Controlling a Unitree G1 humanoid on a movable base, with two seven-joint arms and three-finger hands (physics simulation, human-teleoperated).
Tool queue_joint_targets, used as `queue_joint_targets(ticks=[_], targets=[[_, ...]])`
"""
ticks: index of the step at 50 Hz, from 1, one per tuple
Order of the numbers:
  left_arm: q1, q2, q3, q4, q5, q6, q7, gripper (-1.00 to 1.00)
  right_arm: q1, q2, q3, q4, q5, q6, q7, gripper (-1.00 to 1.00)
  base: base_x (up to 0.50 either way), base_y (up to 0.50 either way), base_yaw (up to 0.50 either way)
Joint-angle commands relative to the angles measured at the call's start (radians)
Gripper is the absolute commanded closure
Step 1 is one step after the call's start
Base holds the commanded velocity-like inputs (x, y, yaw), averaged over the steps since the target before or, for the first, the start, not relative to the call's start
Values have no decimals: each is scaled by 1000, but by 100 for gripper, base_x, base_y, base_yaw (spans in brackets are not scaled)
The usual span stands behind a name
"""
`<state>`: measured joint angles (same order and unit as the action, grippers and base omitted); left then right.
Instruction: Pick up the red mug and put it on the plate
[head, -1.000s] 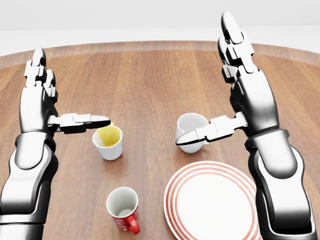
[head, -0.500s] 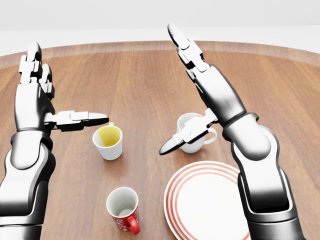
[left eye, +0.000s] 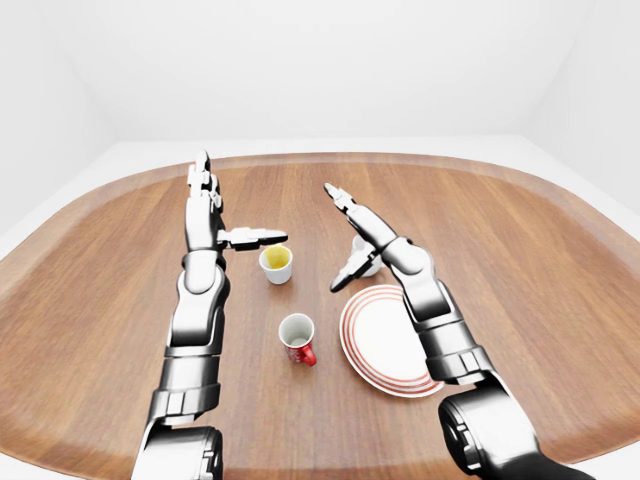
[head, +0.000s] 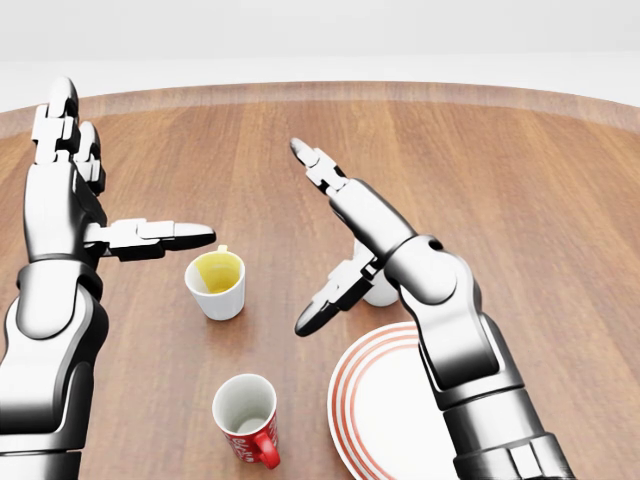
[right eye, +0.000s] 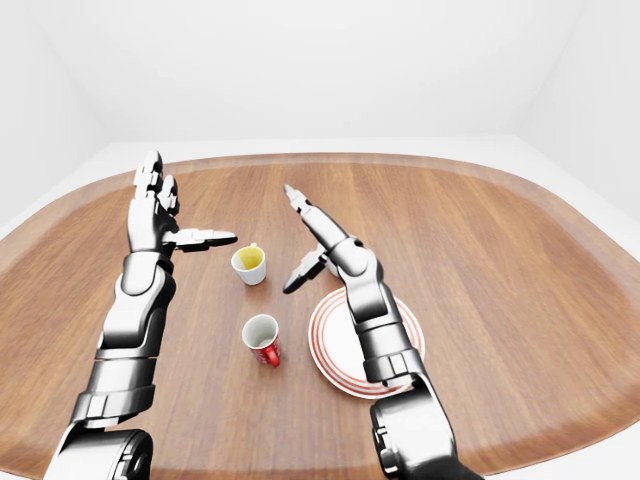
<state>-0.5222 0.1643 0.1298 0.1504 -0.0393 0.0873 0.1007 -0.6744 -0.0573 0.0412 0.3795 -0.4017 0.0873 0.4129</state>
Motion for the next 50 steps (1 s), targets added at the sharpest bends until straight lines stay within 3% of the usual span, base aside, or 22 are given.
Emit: queue_joint_targets(ticks=[1,50], targets=[[1,2,2,-6,-1,0,-1,-100,-67,32,11,229,-41,0,-28,-100,0,0,0],[-1,-7,-6,32,7,0,-2,-100,-73,161,68,510,-142,0,-88,-100,0,0,0]])
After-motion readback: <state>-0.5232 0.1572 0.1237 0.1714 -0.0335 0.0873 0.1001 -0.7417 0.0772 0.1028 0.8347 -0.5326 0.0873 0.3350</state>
